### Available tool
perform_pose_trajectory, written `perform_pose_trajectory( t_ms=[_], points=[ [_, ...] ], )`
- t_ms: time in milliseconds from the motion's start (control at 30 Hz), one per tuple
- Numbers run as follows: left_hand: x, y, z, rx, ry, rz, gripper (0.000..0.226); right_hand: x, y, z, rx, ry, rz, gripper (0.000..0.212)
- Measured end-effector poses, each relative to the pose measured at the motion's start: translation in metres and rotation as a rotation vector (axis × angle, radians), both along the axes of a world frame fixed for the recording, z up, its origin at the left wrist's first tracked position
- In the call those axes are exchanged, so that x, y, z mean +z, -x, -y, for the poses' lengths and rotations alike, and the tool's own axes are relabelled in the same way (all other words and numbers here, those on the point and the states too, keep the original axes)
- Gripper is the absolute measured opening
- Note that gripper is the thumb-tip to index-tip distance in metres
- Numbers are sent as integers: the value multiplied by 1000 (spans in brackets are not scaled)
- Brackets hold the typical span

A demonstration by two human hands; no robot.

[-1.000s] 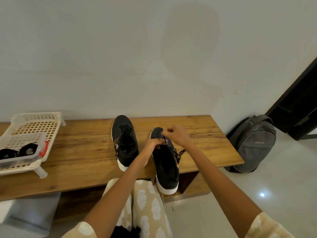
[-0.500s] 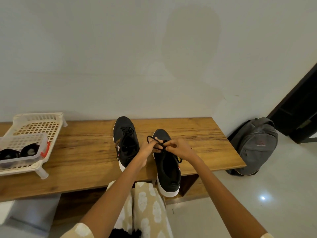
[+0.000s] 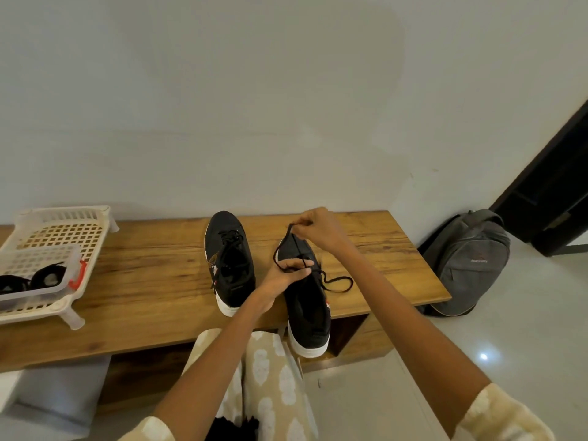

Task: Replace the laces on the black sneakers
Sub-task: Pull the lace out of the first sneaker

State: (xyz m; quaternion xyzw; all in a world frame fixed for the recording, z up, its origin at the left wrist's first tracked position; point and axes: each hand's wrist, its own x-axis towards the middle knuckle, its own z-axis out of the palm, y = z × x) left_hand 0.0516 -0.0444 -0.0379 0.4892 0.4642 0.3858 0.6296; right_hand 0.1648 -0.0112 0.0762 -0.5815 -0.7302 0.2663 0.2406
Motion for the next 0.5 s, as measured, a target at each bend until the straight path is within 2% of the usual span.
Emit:
perform_pose_trajectory(
  t_ms=[100, 167, 267, 333, 400, 500],
  points=[
    [1, -5, -6, 124, -23, -57, 18, 2, 1, 1, -4, -15, -14, 15],
    [6, -8, -9, 234, -3, -67, 18, -10, -8, 8, 9, 47, 16, 14],
    [10, -10, -11, 322, 9, -55, 8, -38, -24, 18, -23, 167, 17, 35],
    [12, -12, -9, 386, 9, -23, 9, -50, -30, 20, -56, 138, 45, 40],
    [15, -12, -9, 443, 9, 17, 11, -57, -34, 21, -42, 131, 107, 34],
    [19, -13, -9, 409, -4, 43, 10, -66, -35, 25, 50, 147, 263, 15]
  ],
)
